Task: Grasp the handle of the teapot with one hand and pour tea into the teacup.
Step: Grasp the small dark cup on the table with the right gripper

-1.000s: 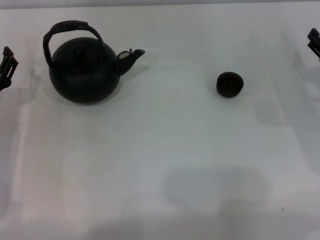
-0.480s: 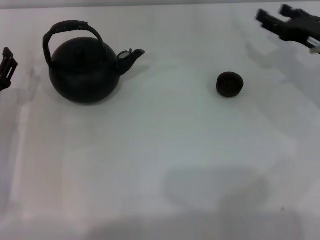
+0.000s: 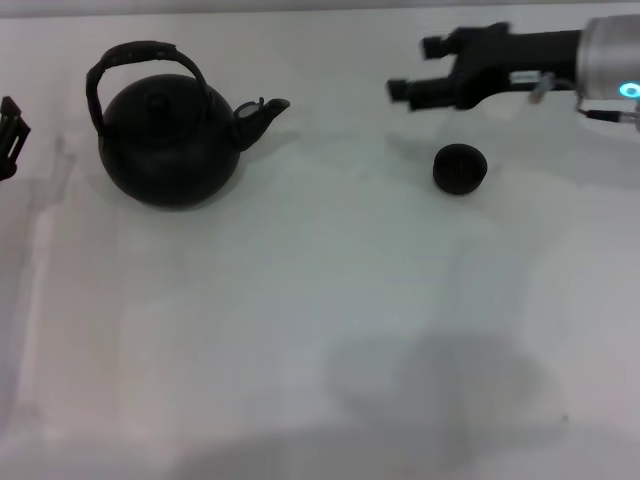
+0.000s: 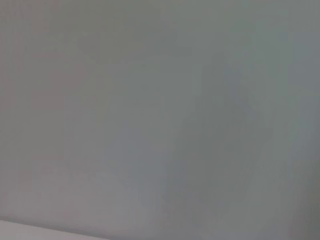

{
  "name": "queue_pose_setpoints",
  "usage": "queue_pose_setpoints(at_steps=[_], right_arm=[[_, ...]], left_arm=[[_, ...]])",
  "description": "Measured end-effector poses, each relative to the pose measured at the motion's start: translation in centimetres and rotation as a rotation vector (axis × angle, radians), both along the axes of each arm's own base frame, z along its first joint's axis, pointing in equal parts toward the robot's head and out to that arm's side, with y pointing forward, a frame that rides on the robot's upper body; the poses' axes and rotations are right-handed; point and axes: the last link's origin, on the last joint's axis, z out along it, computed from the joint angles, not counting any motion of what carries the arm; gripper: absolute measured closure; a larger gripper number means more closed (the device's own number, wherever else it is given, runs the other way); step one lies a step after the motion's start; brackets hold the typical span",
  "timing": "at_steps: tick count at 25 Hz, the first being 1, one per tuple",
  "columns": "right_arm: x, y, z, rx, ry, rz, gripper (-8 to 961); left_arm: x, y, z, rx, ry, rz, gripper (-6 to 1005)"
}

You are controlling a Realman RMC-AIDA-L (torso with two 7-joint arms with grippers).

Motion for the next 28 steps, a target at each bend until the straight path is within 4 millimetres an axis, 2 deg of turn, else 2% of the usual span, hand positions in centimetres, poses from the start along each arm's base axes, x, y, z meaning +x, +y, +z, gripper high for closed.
queue_pose_setpoints(at_steps=[7, 8, 14, 20, 28], right_arm=[[-3.8, 0.0, -1.4, -0.127, -0.236, 0.095, 112], [-4.7, -0.2, -1.9, -0.143, -0.314, 0.117, 112], [-6.5, -0.4, -3.5, -0.178, -0.466, 0.147, 112], [-7.1, -0.4, -5.1, -0.175, -0.592, 0.148, 113], [-6.0, 0.1, -5.3, -0.142, -0.682, 0.092, 113]], left_arm=[[0.0, 0.0, -0.1, -0.002, 0.000, -0.001, 111], [0.1, 0.0, -0.1, -0.001, -0.001, -0.001, 111], [0.1, 0.1, -0.1, 0.001, -0.006, -0.001, 112], [0.2, 0.3, 0.0, 0.003, -0.007, -0.006, 112], [0.2, 0.4, 0.0, 0.005, -0.009, -0.003, 111]])
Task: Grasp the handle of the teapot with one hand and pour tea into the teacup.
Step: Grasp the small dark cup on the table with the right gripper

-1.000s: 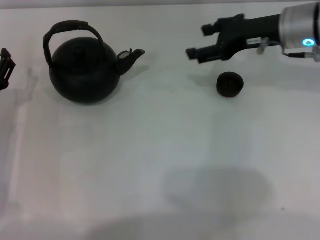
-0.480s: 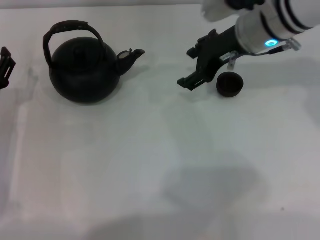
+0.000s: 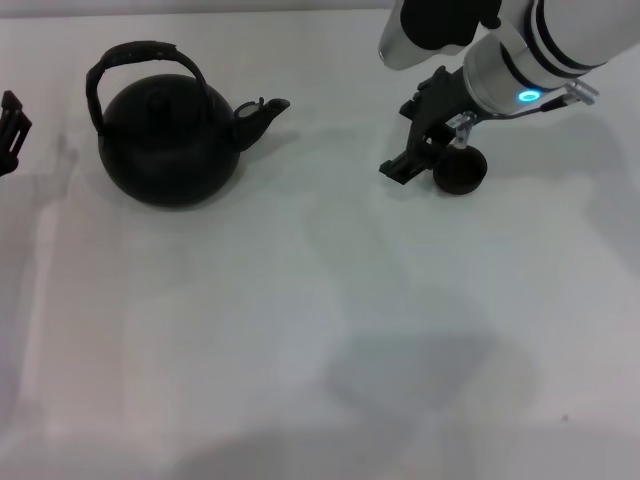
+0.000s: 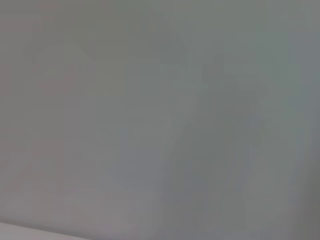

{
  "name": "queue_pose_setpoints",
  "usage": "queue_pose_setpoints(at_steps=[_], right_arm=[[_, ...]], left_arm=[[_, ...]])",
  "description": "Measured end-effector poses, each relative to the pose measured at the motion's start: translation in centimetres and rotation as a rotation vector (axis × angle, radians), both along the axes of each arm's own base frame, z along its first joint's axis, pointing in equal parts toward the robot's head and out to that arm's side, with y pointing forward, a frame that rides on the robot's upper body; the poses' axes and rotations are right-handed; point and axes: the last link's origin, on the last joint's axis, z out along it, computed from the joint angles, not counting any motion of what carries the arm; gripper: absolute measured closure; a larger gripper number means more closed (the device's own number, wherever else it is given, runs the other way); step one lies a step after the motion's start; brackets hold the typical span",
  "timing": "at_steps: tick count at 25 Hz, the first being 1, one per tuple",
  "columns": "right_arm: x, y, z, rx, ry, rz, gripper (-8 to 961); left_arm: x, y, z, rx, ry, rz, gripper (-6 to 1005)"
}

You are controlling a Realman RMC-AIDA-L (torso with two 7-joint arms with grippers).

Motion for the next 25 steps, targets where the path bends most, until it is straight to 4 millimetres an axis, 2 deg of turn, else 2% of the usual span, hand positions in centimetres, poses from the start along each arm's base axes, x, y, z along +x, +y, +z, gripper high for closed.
queue_pose_setpoints(at_steps=[13, 25], right_arm=[[1.9, 0.2, -0.2, 0.009, -0.047, -0.068, 153], [2.7, 0.4, -0.1, 0.022, -0.079, -0.069, 148]], left_arm=[[-0.1, 0.0, 0.0, 0.000, -0.001, 0.004, 112], [-0.1, -0.1, 0.1, 0.002, -0.001, 0.004, 112]])
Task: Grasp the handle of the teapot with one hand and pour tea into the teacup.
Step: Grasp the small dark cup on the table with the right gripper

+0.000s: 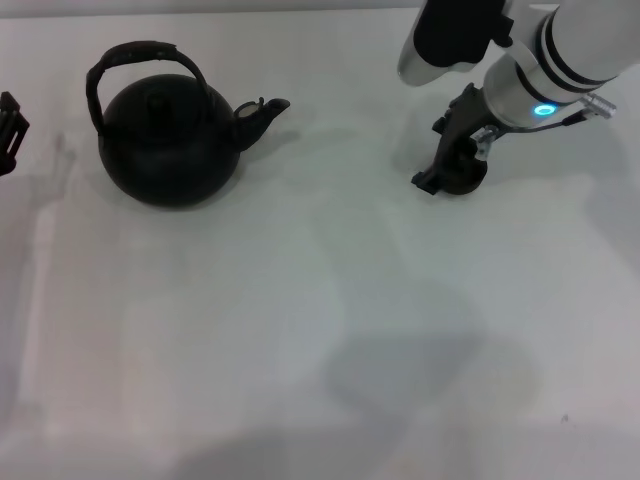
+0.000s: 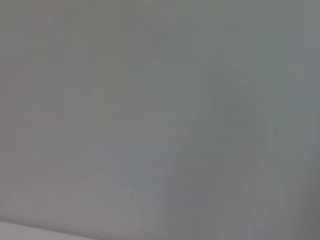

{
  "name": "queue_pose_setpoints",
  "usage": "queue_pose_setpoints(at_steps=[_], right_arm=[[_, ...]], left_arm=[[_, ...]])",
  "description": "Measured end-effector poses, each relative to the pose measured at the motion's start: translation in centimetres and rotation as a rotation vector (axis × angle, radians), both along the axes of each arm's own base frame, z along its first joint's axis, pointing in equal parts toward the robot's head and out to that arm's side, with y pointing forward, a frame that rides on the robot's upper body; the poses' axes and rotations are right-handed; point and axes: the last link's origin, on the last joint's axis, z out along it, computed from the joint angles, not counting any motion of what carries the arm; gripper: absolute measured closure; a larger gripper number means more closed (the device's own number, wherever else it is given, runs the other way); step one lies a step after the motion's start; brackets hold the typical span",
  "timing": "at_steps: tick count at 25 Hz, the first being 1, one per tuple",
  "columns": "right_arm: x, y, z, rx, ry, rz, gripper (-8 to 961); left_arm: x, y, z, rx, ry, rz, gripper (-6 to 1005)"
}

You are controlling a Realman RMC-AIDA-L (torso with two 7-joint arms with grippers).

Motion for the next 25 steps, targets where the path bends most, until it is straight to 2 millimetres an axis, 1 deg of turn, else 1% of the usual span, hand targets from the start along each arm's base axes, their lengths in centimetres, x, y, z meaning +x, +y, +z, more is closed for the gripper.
queue_pose_setpoints(at_steps=[18, 25], right_arm=[[2.0, -0.2, 0.5, 0.001, -0.042, -0.048, 148], [2.1, -0.4, 0.5, -0.005, -0.044, -0.056, 149]], left_arm=[[0.1, 0.0, -0.1, 0.000, -0.003, -0.003, 111], [0.2, 0.1, -0.1, 0.000, -0.003, -0.005, 112]])
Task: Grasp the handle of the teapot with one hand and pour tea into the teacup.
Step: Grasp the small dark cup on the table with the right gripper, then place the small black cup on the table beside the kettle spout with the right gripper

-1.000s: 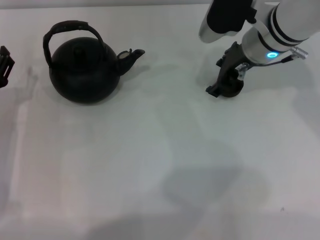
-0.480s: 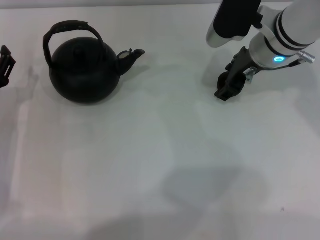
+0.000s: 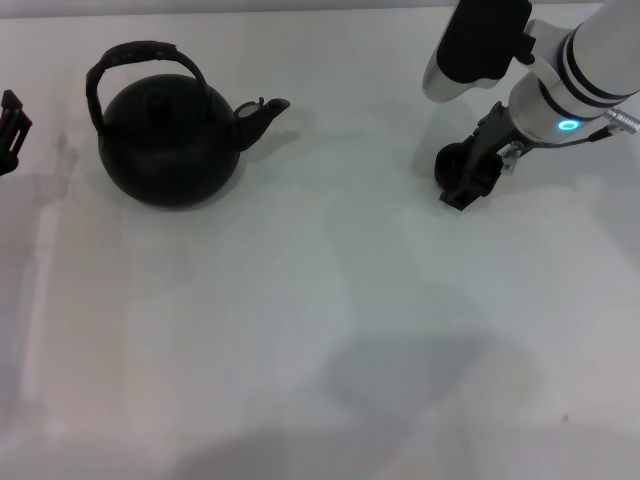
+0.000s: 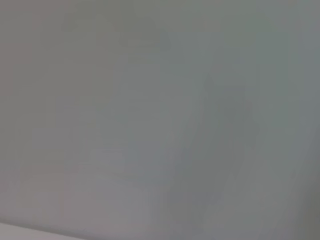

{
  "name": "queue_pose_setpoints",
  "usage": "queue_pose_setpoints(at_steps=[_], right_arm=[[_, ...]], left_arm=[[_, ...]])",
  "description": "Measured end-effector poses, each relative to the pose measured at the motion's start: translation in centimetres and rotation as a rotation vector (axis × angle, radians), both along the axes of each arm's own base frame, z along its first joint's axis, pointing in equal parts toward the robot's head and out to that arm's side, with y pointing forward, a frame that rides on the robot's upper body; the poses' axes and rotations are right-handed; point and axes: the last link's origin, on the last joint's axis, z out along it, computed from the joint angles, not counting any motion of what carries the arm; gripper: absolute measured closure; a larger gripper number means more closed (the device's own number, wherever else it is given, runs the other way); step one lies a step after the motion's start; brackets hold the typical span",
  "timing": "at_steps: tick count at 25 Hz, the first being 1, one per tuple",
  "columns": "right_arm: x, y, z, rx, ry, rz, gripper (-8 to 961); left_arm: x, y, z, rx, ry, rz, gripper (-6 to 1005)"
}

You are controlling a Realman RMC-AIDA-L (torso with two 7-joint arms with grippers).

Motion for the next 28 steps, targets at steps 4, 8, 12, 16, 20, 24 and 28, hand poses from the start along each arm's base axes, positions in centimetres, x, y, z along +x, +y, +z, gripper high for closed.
queue_pose_setpoints(at_steps=[4, 8, 12, 16, 20, 24, 28], right_arm=[[-0.2, 0.1, 0.0, -0.001, 0.002, 0.000, 149], [-0.7, 0.3, 0.3, 0.005, 0.014, -0.003, 187], [-2.3, 0.4, 0.5, -0.007, 0.035, 0.023, 219], [-4.7, -0.2, -0.7, -0.071, 0.040, 0.076, 211], [-7.0, -1.5, -3.0, -0.157, 0.023, 0.141, 204], [-7.8, -2.4, -4.3, -0.199, 0.003, 0.175, 196], [-8.3, -3.4, -5.3, -0.246, 0.002, 0.192, 189]], left_arm=[[0.0, 0.0, 0.0, 0.000, 0.000, -0.001, 112], [0.0, 0.1, 0.1, 0.001, 0.001, -0.001, 112], [0.0, 0.1, 0.1, 0.002, 0.001, -0.001, 112], [0.1, 0.2, 0.1, 0.002, 0.001, -0.004, 112], [0.1, 0.2, 0.1, 0.002, 0.001, -0.005, 112], [0.2, 0.3, 0.1, 0.002, 0.001, -0.006, 111], [0.1, 0.3, 0.1, 0.002, 0.002, -0.007, 111]])
